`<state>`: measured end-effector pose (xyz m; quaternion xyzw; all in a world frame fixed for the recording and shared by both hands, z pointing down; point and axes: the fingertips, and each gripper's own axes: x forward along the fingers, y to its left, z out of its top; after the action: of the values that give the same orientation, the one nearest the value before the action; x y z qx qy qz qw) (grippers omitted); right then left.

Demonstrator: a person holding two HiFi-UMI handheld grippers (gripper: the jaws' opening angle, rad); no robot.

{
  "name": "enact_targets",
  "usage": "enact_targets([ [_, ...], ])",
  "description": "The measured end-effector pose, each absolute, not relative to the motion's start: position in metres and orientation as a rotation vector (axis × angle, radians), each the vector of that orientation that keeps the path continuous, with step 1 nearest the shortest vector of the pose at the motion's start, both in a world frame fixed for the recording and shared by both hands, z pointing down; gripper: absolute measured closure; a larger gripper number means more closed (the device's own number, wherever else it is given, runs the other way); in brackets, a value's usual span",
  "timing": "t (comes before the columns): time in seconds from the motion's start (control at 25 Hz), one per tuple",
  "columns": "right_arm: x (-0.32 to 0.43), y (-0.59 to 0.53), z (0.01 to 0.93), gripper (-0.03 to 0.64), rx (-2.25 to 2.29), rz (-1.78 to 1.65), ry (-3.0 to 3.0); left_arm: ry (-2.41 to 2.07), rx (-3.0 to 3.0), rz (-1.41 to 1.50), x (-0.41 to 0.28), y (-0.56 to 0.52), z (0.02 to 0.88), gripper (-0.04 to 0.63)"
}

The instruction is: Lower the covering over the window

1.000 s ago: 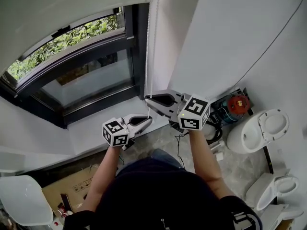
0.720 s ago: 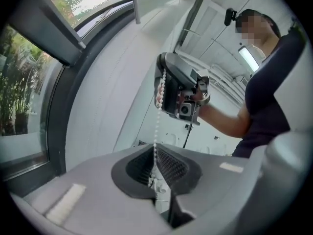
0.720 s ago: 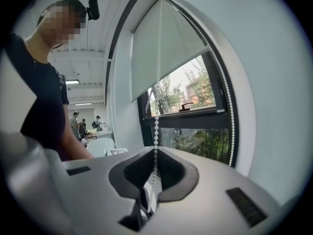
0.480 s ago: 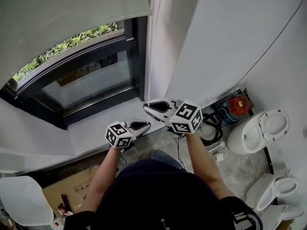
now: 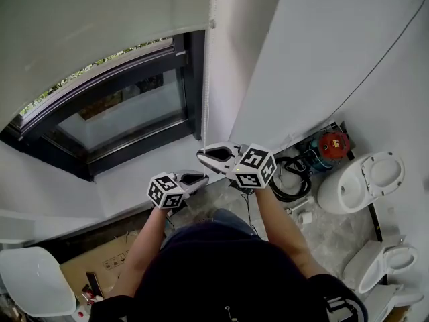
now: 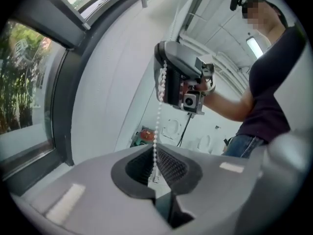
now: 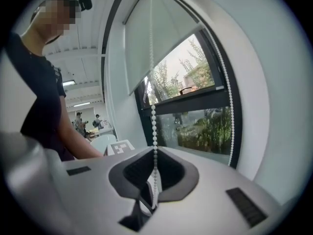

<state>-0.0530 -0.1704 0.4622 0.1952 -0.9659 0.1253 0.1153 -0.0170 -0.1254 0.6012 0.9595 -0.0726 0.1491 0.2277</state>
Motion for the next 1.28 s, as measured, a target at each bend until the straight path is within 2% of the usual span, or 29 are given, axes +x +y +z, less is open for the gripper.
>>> enact_targets([
  [0.24,-0.052,-0.173,0.461,0.595,0.587,0.390,-2.858,-0.231,2.678,0.333,-0.029,-0.133,0.578,0.565],
  [0.44,-0.053,-0.173,0.462,0.595,0.595,0.402,-2.878,-0.302,2.757,0.103,-0.049,-0.158,0.503,0.503],
  [0.64,-0.052,-0.178,0.462,0.595,0.606,0.383,-2.871,-0.264,2.944,0.317,-0.047,-0.164,0.460,0.486],
  [0.88,-0.054,-0.178,0.464,0.594,0.603,0.368,-2.854,-0.264,2.949,-0.028,-0.048,-0.176,0.385,0.483],
  [1.28,-0.057,-0.175,0.462,0.595,0.587,0.351,-2.855,-0.288,2.993,-0.106,-0.025,-0.200,0.314,0.482],
])
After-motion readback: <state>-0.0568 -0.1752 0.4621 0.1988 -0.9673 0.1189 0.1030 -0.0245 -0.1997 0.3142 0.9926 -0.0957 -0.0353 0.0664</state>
